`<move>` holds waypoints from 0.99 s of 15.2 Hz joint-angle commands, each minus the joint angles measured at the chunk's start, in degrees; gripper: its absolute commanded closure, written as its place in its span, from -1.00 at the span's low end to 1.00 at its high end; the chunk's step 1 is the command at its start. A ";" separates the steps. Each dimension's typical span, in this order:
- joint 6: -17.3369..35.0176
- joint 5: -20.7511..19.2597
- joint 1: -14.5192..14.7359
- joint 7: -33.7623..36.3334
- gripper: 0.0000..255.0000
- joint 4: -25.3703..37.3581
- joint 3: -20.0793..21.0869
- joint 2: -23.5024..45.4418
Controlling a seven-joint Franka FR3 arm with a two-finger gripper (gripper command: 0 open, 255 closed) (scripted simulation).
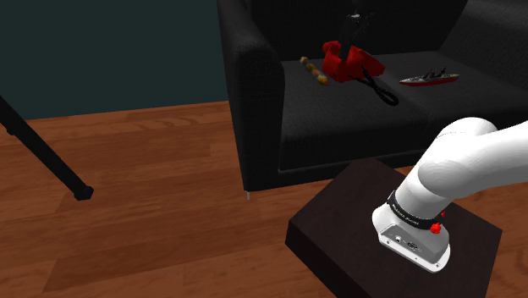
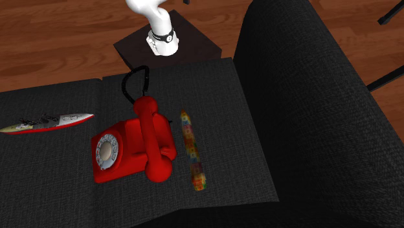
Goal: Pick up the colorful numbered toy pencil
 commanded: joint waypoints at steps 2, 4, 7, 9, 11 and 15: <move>1.31 -0.19 -0.50 0.26 -1.00 0.38 -0.48 1.83; 3.81 -0.51 -1.48 0.76 -1.00 1.34 -1.42 5.57; 7.23 -0.84 -2.83 1.48 -1.00 3.26 -2.85 11.32; 9.28 -0.96 -3.64 1.92 -1.00 4.84 -3.83 15.23; 11.14 -0.96 -4.42 2.31 -1.00 6.66 -4.80 19.19; 14.25 -0.58 -5.83 2.91 -1.00 10.98 -6.78 27.20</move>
